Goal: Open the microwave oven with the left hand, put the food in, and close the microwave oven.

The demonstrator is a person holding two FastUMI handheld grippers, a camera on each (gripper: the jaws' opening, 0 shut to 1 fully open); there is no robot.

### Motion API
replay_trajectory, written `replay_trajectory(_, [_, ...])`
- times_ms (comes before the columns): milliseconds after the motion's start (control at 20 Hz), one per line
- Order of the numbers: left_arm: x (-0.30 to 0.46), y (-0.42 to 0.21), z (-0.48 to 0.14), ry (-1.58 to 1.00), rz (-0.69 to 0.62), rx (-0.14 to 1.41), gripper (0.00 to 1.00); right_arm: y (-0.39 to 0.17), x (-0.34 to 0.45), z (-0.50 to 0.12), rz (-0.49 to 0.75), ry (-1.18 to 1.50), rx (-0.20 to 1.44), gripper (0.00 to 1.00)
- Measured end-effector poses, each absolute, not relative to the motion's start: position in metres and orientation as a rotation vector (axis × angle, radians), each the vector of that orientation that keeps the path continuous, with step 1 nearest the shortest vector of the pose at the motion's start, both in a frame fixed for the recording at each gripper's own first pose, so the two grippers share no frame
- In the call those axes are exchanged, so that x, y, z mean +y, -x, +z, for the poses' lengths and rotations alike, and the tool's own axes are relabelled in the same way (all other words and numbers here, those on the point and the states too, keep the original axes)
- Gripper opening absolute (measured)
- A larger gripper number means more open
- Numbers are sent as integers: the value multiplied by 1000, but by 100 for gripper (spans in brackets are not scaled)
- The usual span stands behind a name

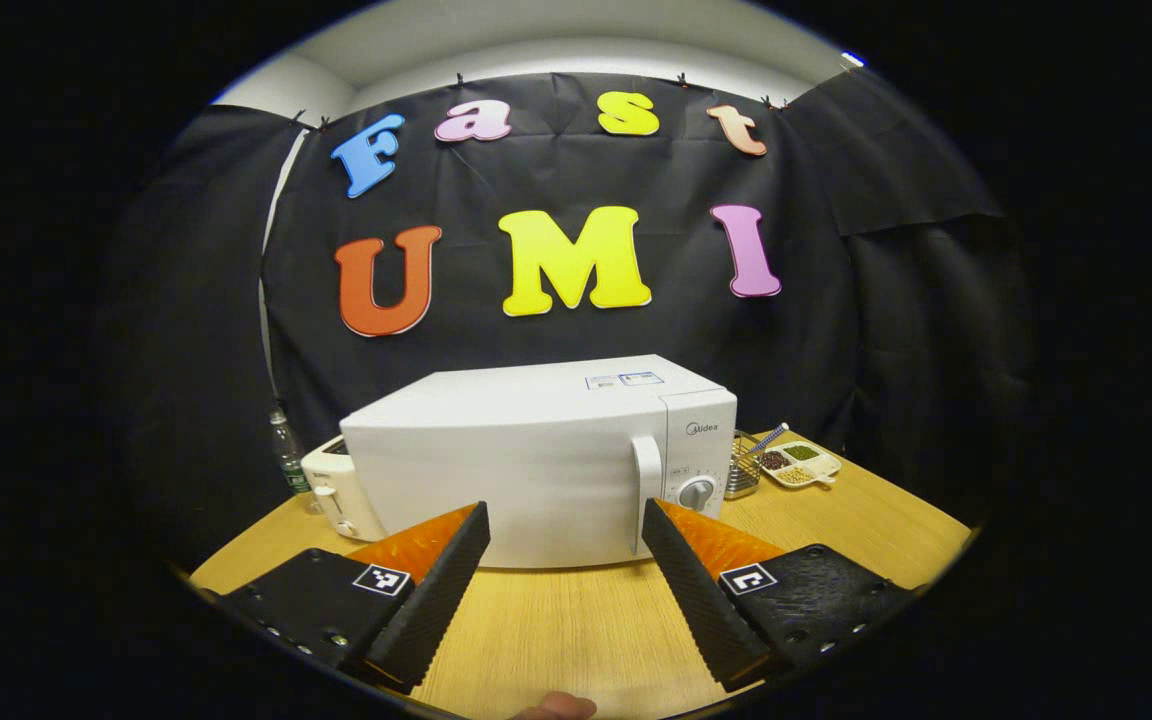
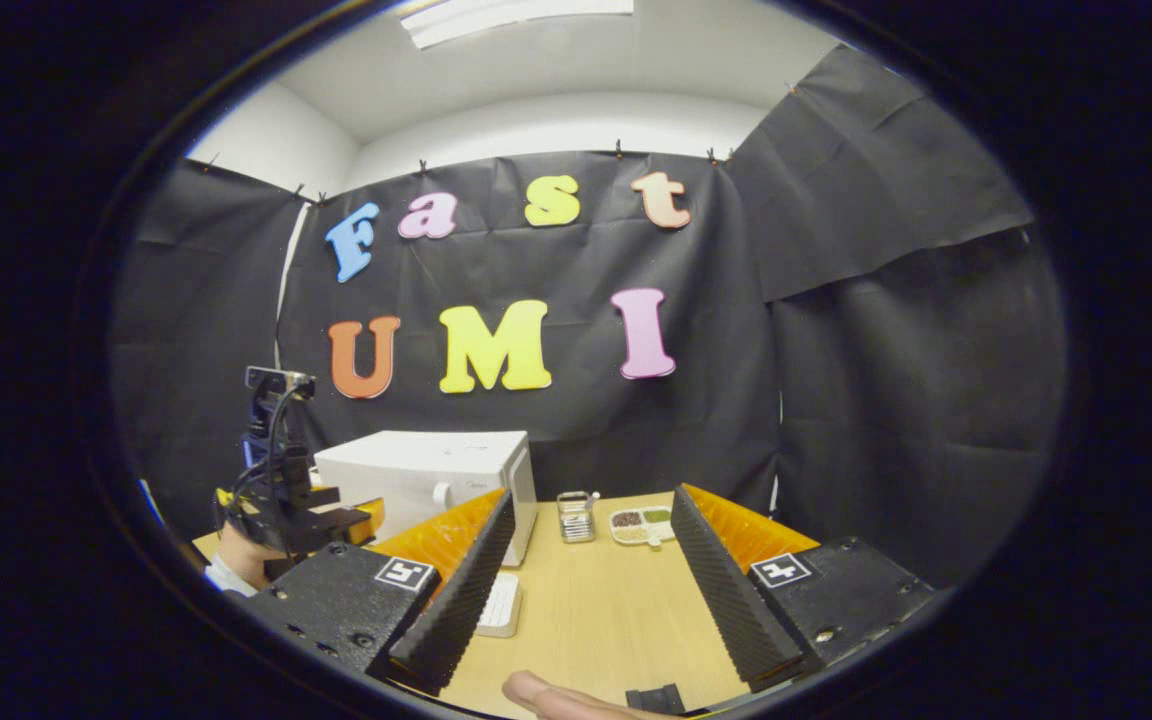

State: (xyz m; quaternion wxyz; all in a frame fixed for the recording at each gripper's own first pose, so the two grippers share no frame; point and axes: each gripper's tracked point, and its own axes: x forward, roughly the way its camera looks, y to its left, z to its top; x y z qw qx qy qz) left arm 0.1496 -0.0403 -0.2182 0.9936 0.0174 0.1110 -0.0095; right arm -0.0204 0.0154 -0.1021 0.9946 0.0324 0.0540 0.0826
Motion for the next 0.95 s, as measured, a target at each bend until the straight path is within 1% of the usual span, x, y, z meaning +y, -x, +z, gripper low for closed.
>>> replay_trajectory(200, [-17,-104,-185,15,-8,239,96,30,20,-89,141,-41,92,100])
replay_trajectory(500, [23,-54,-116,45,30,131,96,35,26,-66,82,-4,51,100])
replay_trajectory(750, [45,-19,-85,65,55,90,96,40,31,-57,77,-4,42,100])
replay_trajectory(800, [50,-9,-80,73,67,79,88,42,32,-55,76,-4,36,100])
replay_trajectory(950, [59,21,-69,55,77,39,87,48,31,-50,70,-13,15,100])
